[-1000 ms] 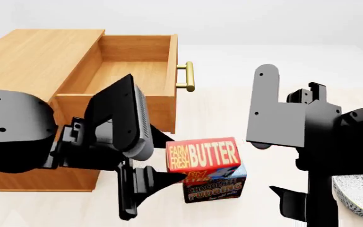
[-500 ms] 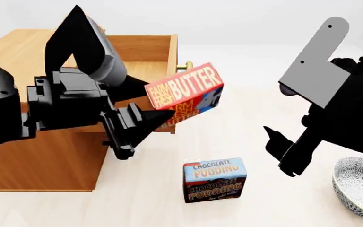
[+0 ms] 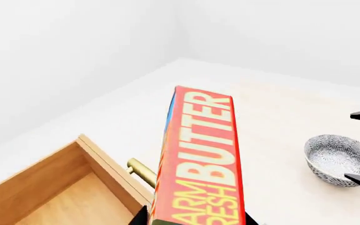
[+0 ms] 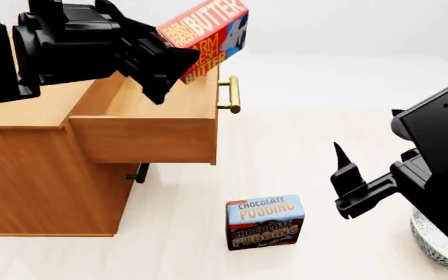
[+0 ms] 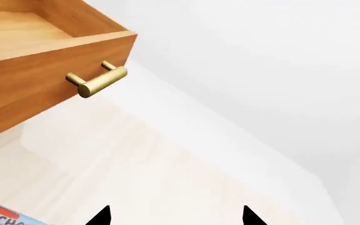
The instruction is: Put the butter at the back in the top drawer of the cabinet and close it.
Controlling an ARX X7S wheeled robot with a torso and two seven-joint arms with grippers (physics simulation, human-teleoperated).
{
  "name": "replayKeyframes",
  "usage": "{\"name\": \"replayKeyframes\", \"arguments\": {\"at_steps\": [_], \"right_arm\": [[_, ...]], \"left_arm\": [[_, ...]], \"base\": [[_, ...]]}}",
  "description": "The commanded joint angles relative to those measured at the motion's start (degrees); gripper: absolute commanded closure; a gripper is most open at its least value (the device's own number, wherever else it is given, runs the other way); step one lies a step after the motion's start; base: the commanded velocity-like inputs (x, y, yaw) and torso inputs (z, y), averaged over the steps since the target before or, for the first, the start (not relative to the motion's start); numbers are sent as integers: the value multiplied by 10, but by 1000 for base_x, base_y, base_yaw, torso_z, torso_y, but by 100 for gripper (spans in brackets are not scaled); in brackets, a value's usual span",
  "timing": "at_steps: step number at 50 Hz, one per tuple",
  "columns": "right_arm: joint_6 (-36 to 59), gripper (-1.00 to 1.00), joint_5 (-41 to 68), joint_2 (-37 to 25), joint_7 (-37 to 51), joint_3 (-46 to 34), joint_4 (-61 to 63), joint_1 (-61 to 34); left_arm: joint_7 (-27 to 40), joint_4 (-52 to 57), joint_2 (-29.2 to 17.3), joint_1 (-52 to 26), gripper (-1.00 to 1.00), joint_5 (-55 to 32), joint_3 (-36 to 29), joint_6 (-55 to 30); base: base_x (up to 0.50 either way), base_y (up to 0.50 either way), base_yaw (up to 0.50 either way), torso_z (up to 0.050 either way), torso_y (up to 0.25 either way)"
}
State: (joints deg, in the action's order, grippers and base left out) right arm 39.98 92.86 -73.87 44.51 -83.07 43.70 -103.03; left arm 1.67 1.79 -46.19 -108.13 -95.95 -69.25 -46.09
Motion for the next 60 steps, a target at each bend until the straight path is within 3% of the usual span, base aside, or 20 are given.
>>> {"name": "replayKeyframes", "arguments": {"at_steps": [1, 22, 46, 60], "right_arm": [[-99, -100, -35, -66, 42, 5, 67, 47], [-130, -100, -50, -134, 26, 8, 158, 59], [-151, -100, -94, -149, 5, -24, 163, 69], [-151, -100, -105, -153, -2, -41, 163, 52]], "left_arm": [[7, -133, 65, -45, 100, 39, 1, -10], [-58, -391, 196, -43, 100, 132, -32, 45], [-158, -627, 320, 22, 100, 214, -85, 122], [-182, -699, 353, 41, 100, 230, -93, 138]], "base": [[0, 0, 0, 0, 0], [0, 0, 0, 0, 1], [0, 0, 0, 0, 1], [0, 0, 0, 0, 1]]}}
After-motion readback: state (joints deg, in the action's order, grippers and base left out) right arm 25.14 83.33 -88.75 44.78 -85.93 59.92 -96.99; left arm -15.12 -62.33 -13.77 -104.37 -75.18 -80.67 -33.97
